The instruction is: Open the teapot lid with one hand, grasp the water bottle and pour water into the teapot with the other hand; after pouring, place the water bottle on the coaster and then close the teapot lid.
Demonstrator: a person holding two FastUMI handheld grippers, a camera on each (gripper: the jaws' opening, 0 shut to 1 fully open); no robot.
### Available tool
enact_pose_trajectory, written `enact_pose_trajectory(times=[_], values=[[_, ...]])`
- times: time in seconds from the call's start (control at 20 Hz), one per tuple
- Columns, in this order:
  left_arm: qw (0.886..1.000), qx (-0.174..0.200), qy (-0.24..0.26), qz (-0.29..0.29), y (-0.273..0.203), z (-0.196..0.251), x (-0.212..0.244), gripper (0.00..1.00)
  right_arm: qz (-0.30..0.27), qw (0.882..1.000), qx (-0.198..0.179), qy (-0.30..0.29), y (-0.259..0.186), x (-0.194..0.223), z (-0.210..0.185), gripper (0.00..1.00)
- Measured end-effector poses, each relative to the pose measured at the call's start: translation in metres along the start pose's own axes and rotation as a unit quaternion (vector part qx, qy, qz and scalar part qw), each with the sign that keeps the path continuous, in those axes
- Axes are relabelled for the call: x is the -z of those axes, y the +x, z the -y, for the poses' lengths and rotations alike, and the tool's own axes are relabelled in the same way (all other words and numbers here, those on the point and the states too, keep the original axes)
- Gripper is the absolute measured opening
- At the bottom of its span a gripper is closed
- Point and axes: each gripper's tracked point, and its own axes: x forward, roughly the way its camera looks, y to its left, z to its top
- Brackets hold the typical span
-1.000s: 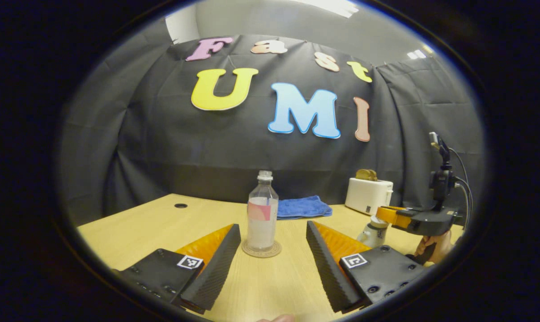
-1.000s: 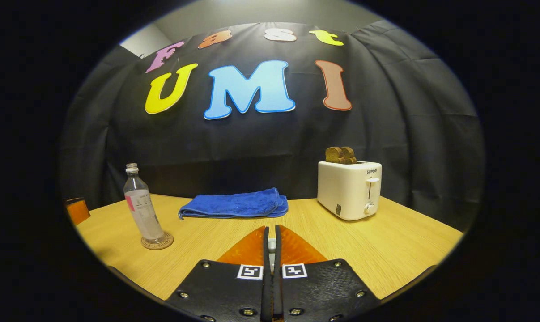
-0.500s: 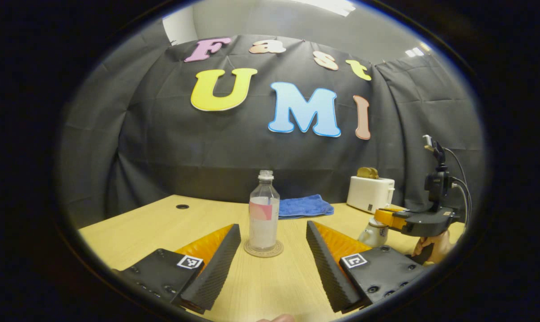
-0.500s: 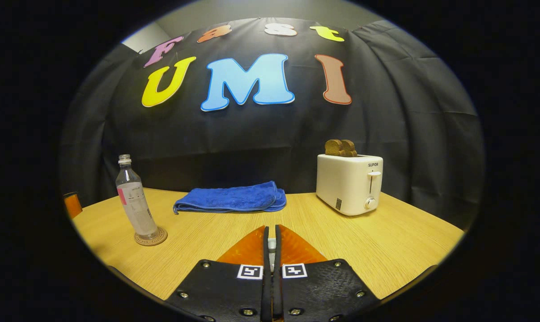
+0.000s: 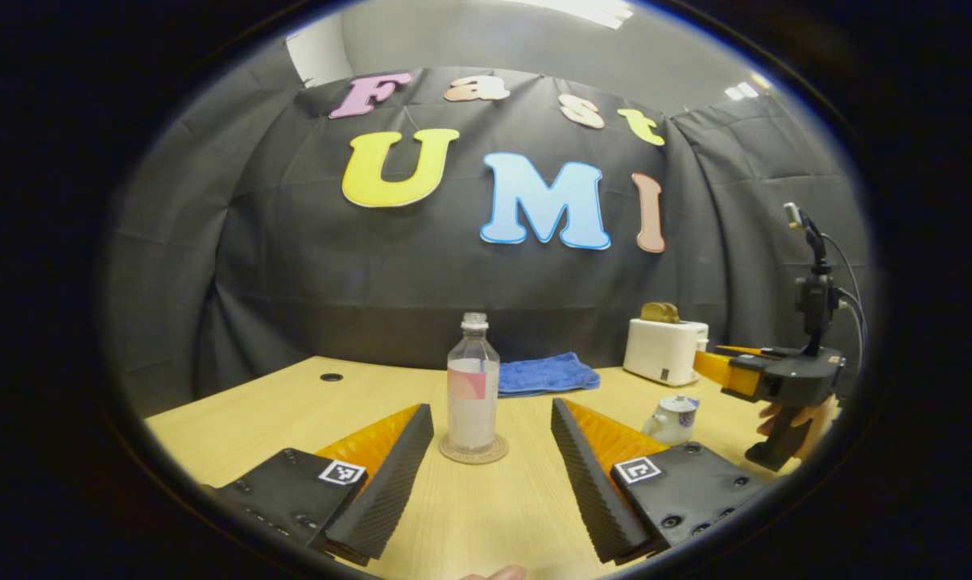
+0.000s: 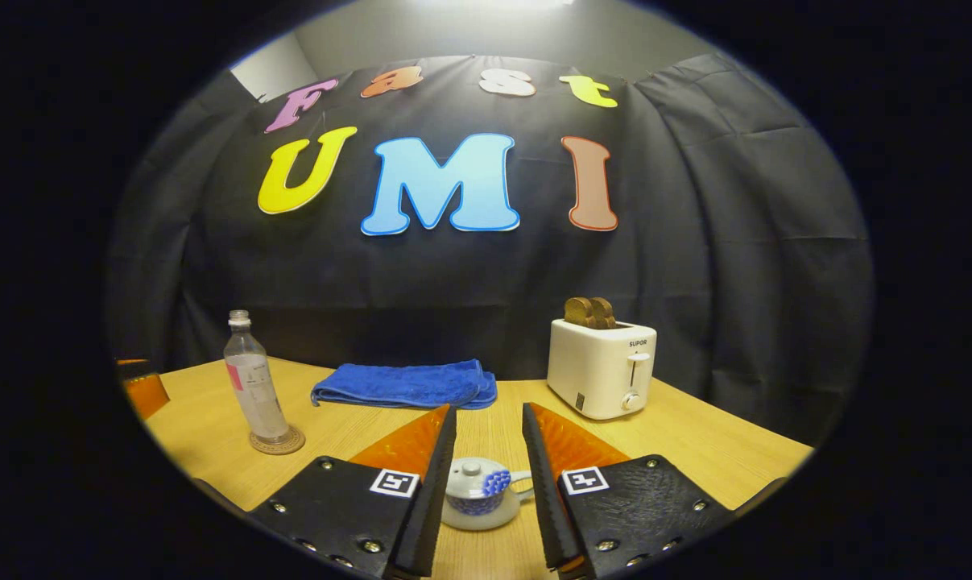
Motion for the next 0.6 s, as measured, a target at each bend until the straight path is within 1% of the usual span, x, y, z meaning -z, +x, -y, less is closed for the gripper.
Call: enact_pose_trajectory(times=[0.1, 0.2, 0.3, 0.35, 0.4, 0.5, 0.55, 0.6], values=[[1.0, 0.001, -0.006, 0.002, -0.005, 0.011, 0.003, 1.0, -0.006, 1.0, -0.008, 0.007, -0.027, 0.004, -0.007, 0.5], [1.0, 0.002, -0.01, -0.001, -0.01, 0.026, 0.013, 1.0, -0.012, 1.0, -0.007, 0.006, -0.053, 0.013, -0.013, 0.5], [1.0, 0.002, -0.005, -0.007, -0.015, 0.042, 0.024, 1.0, -0.014, 1.0, -0.01, -0.003, -0.074, 0.021, -0.022, 0.58], [1.0, -0.001, 0.0, -0.01, -0.017, 0.048, 0.028, 1.0, -0.011, 1.0, -0.011, -0.012, -0.083, 0.023, -0.026, 0.69], [1.0, -0.003, 0.004, -0.014, -0.02, 0.054, 0.033, 1.0, -0.009, 1.0, -0.008, -0.021, -0.089, 0.028, -0.028, 0.74], [1.0, -0.009, 0.006, -0.02, -0.027, 0.062, 0.043, 1.0, -0.015, 1.0, -0.013, -0.022, -0.098, 0.038, -0.038, 0.8], [1.0, -0.014, 0.008, -0.026, -0.03, 0.063, 0.048, 1.0, -0.021, 0.999, -0.017, -0.017, -0.1, 0.044, -0.042, 0.84], [0.999, -0.023, 0.016, -0.017, -0.033, 0.062, 0.043, 1.0, -0.023, 0.999, -0.018, -0.015, -0.102, 0.047, -0.045, 0.84]])
